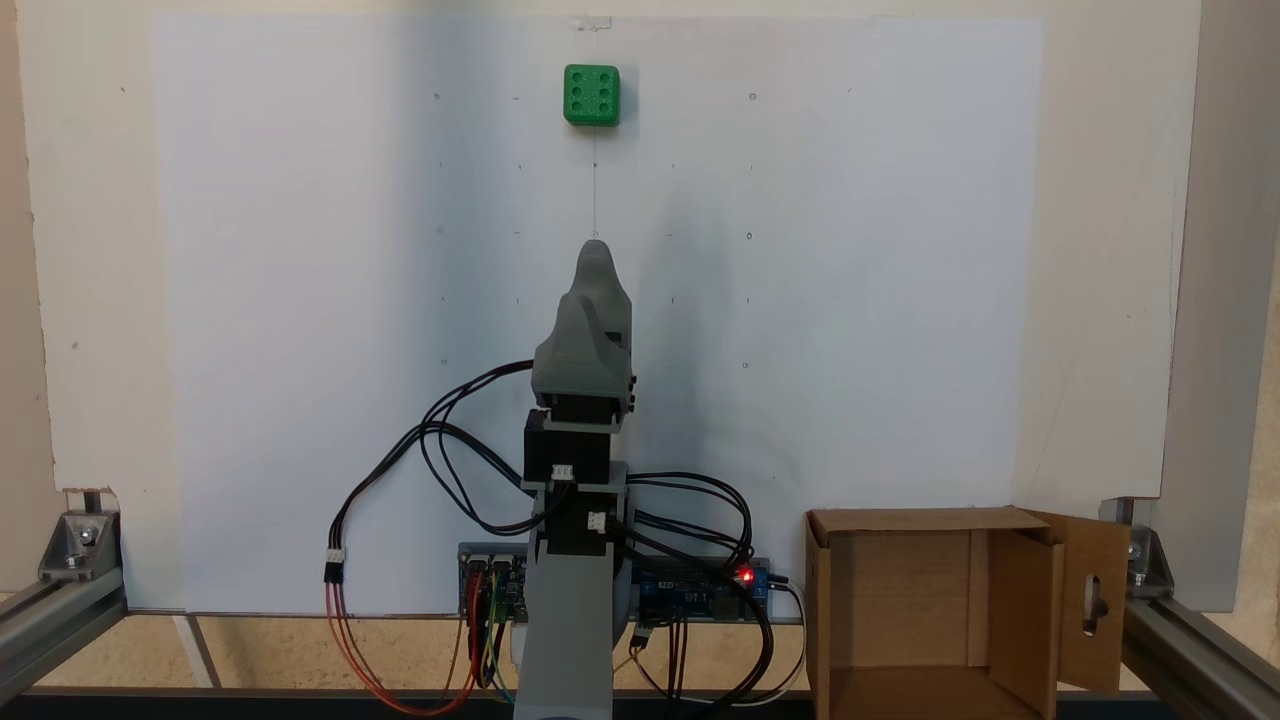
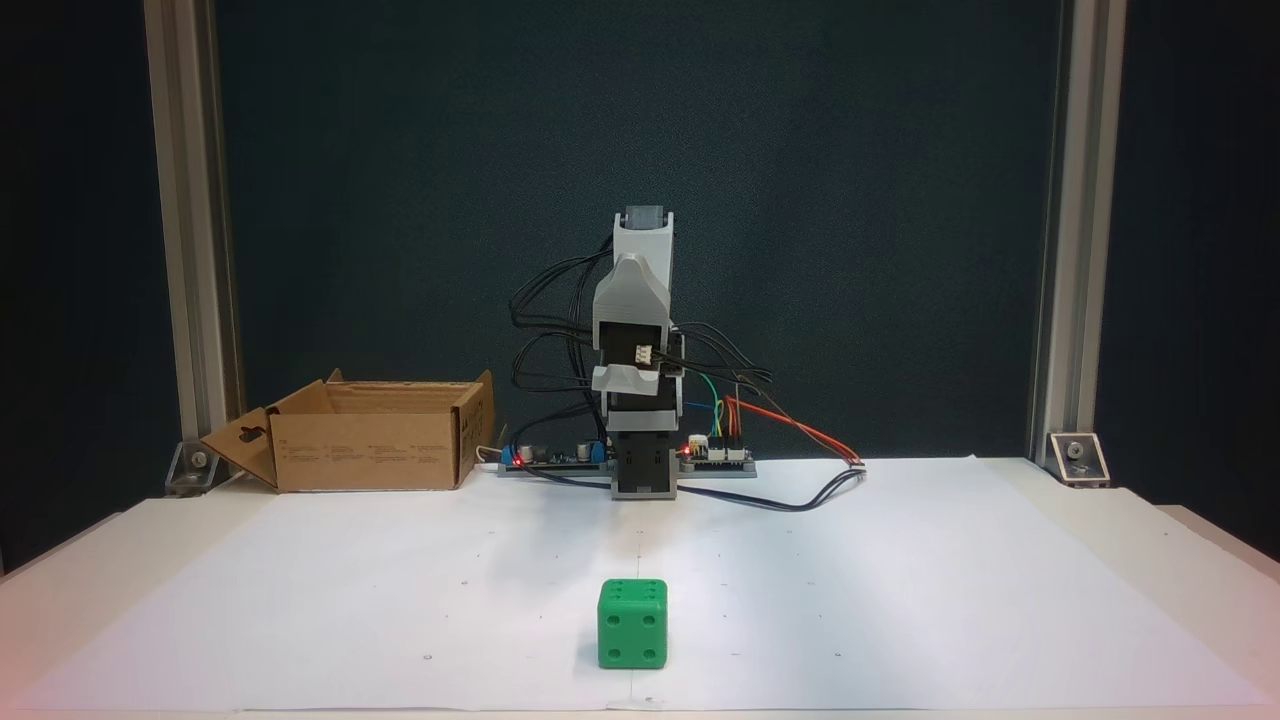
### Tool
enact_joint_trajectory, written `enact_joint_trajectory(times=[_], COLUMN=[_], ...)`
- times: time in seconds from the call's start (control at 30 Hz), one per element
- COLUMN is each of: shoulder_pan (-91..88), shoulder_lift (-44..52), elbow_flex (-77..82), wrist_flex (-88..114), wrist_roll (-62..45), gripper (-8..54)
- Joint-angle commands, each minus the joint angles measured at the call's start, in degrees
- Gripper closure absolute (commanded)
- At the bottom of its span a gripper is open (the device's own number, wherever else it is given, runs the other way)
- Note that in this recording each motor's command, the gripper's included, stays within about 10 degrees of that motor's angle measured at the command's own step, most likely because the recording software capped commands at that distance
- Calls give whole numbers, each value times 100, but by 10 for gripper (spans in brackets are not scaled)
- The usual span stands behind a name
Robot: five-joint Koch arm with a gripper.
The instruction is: Grasp a green dice and put it in the bin.
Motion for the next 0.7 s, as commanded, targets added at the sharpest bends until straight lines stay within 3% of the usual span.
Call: enact_joint_trajectory(times=[0.0,0.47,0.67], shoulder_pan=[70,-70,-149], shoulder_lift=[615,606,606], elbow_flex=[299,299,-519], wrist_flex=[-44,44,1782], wrist_roll=[-290,-308,-308], gripper=[4,18,23])
